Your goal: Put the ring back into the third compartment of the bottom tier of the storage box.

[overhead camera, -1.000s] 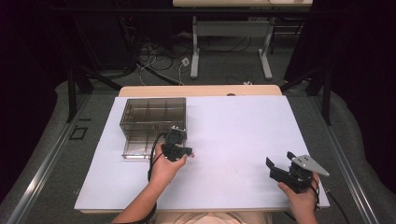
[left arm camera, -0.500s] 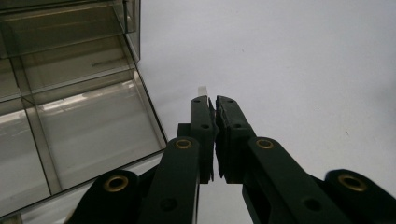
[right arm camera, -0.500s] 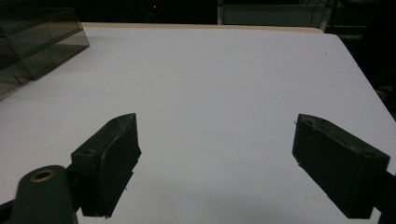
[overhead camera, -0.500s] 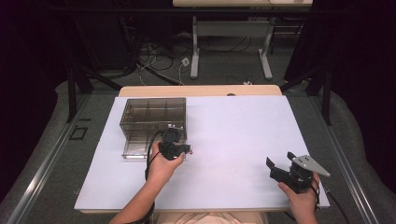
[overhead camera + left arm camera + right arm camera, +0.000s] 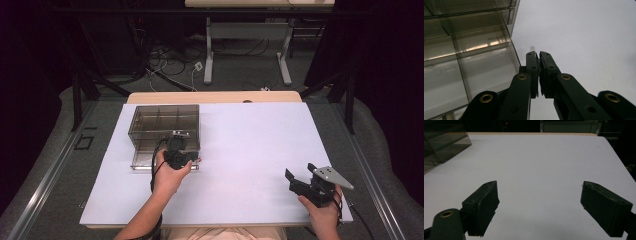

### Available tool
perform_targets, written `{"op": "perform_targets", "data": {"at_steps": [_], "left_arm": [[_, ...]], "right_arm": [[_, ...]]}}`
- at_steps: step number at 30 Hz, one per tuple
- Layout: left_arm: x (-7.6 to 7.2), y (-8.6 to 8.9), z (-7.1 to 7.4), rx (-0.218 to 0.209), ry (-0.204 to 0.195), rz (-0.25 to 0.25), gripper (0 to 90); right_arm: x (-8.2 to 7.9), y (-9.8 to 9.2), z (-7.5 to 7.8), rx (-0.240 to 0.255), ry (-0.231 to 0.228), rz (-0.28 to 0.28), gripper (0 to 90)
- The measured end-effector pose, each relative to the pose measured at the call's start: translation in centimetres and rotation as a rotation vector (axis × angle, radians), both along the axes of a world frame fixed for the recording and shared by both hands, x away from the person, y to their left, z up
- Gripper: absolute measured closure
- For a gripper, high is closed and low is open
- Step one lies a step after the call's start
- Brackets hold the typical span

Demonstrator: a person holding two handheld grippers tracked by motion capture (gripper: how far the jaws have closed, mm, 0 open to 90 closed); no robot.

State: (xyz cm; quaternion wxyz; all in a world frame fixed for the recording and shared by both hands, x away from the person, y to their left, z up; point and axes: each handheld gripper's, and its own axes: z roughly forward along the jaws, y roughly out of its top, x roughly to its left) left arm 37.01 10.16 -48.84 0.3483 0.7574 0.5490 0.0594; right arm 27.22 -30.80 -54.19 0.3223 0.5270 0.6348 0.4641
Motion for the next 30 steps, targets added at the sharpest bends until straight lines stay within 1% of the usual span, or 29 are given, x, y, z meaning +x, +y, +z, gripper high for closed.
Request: {"op": "perform_targets", "data": {"at_steps": [6, 7, 16, 17, 20, 22, 30], "left_arm": [[0.2, 0.7, 0.0, -0.008, -0.004, 0.023, 86.5], [0.2, 0.8, 0.0, -0.009, -0.003, 0.024, 86.5], [0.2, 1.4, 0.3, -0.020, -0.015, 0.031, 86.5], [0.2, 1.4, 0.3, -0.020, -0.016, 0.032, 86.5], [0.2, 1.6, 0.3, -0.017, -0.020, 0.040, 86.5], [0.3, 1.7, 0.3, -0.015, -0.015, 0.039, 86.5], [0.6, 2.0, -0.2, -0.009, -0.007, 0.058, 86.5]], "right_arm": [[0.0, 0.0, 0.0, 0.000, -0.001, 0.002, 14.2], [0.0, -0.1, 0.0, -0.002, 0.005, 0.002, 14.2], [-0.1, 0.2, 0.0, -0.005, -0.007, 0.004, 14.2], [-0.2, 0.2, 0.1, -0.014, 0.005, 0.006, 14.2], [-0.2, 0.2, 0.1, -0.008, 0.007, 0.002, 14.2], [-0.1, 0.1, 0.0, -0.011, -0.004, 0.007, 14.2], [-0.2, 0.1, 0.1, -0.004, -0.003, 0.006, 14.2]]}}
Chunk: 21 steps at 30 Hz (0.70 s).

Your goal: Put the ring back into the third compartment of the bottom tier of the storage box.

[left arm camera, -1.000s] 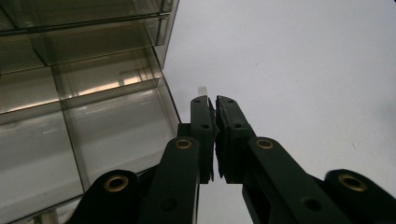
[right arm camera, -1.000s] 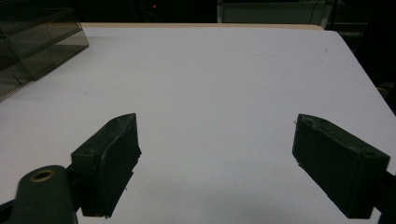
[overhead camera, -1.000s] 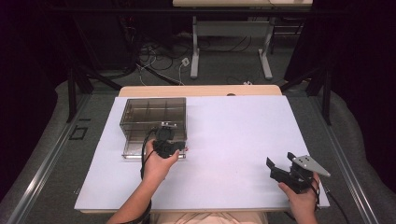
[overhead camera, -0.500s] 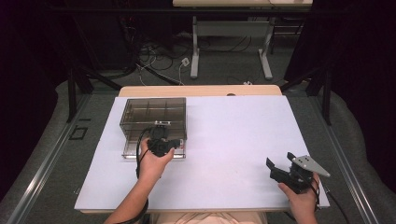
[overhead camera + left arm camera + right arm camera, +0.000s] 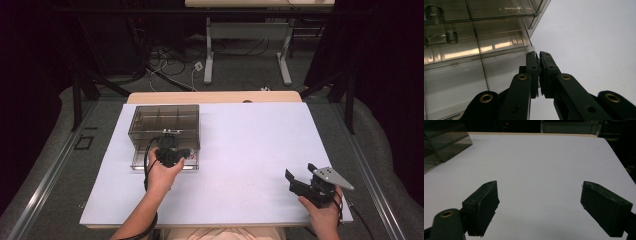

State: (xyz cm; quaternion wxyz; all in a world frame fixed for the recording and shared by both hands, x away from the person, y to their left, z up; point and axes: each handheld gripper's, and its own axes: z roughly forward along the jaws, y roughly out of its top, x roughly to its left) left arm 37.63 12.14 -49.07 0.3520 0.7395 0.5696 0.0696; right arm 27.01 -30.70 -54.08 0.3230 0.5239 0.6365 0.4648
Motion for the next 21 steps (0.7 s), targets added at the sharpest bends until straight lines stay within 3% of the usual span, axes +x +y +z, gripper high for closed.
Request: {"op": "perform_targets", "data": {"at_steps": [21], "left_arm": [[0.6, 0.0, -1.6, 0.030, 0.049, 0.015, 86.4]], "right_arm": [[0.0, 0.0, -0.1, -0.007, 0.000, 0.007, 14.2]]}}
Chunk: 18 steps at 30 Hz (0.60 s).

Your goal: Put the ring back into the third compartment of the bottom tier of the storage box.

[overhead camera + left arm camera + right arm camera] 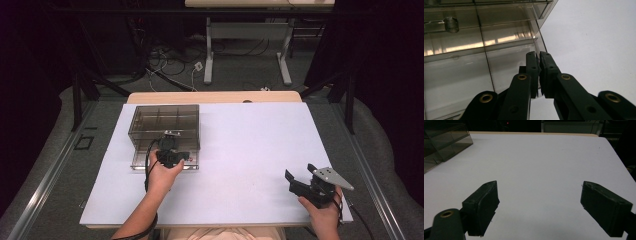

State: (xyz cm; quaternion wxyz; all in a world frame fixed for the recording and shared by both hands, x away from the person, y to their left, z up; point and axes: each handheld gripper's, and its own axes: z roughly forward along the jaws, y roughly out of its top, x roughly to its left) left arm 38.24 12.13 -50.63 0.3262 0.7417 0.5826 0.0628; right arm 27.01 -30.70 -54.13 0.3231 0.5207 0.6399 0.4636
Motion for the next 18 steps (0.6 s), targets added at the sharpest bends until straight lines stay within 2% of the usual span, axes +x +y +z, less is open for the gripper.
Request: {"op": "perform_targets", "data": {"at_steps": [3, 18], "left_arm": [[0.06, -0.02, -0.14, 0.000, 0.006, 0.000, 86.4], [0.28, 0.00, -0.88, 0.015, 0.018, 0.011, 86.2]], "right_arm": [[-0.03, 0.07, 0.03, -0.005, 0.012, 0.002, 14.2], [-0.03, 0.16, 0.02, 0.000, 0.002, 0.006, 14.3]]}}
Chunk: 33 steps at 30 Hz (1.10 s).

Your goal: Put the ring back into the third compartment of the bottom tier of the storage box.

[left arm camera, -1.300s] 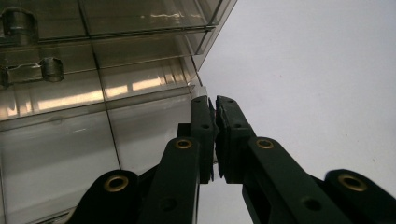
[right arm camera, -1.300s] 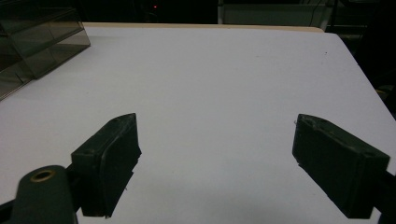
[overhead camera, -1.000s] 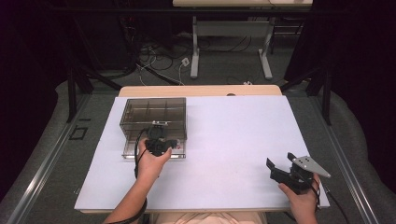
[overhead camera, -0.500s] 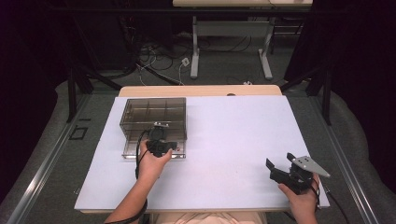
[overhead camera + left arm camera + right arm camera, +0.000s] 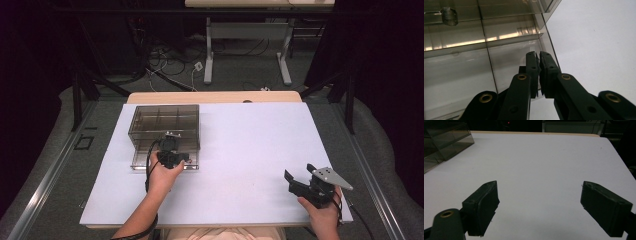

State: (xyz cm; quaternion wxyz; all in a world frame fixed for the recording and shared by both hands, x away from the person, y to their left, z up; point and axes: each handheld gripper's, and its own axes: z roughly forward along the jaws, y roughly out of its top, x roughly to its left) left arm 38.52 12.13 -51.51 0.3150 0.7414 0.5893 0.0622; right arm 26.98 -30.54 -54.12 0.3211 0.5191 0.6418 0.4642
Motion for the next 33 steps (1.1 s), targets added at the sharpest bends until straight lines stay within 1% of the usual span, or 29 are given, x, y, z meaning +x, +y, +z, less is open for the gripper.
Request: {"op": "perform_targets", "data": {"at_steps": [3, 4, 13, 17, 18, 22, 24, 25, 26, 31, 32, 33], "left_arm": [[0.07, 0.05, -0.14, 0.001, 0.002, 0.000, 86.1], [0.10, 0.15, -0.08, 0.002, 0.018, -0.009, 86.1], [0.12, 0.16, -0.17, 0.005, 0.008, 0.003, 85.6], [0.12, 0.25, -0.08, -0.004, 0.008, 0.002, 83.3], [0.11, 0.21, -0.10, -0.009, 0.003, 0.010, 82.5], [0.11, 0.35, 0.00, -0.016, 0.007, 0.002, 79.0], [0.08, 0.34, 0.06, -0.019, 0.006, 0.003, 77.8], [0.06, 0.28, 0.05, -0.024, -0.001, 0.009, 76.9], [0.04, 0.30, 0.12, -0.026, 0.001, 0.004, 76.2], [-0.05, 0.29, 0.27, -0.031, -0.010, 0.002, 72.7], [-0.05, 0.38, 0.37, -0.028, -0.002, -0.009, 71.9], [-0.07, 0.33, 0.36, -0.028, -0.010, -0.001, 71.2]], "right_arm": [[0.00, -0.02, -0.01, -0.004, -0.001, 0.000, 14.3], [0.00, -0.03, 0.00, -0.004, -0.001, 0.000, 14.2], [0.01, 0.01, -0.02, -0.002, 0.001, 0.000, 14.3], [-0.04, 0.00, 0.04, -0.004, 0.002, 0.001, 14.3], [-0.01, 0.02, 0.01, -0.001, -0.003, 0.001, 14.2], [0.01, 0.01, -0.02, -0.004, -0.002, 0.002, 14.3], [0.01, 0.01, -0.01, -0.004, -0.004, 0.002, 14.3], [0.00, 0.00, -0.01, -0.003, -0.003, 0.001, 14.3], [0.00, 0.00, -0.01, -0.003, -0.002, 0.001, 14.3], [0.00, -0.02, -0.01, -0.003, -0.001, 0.001, 14.3], [0.00, -0.02, -0.01, -0.002, -0.001, 0.001, 14.3], [0.00, -0.02, -0.01, -0.002, -0.001, 0.001, 14.3]]}}
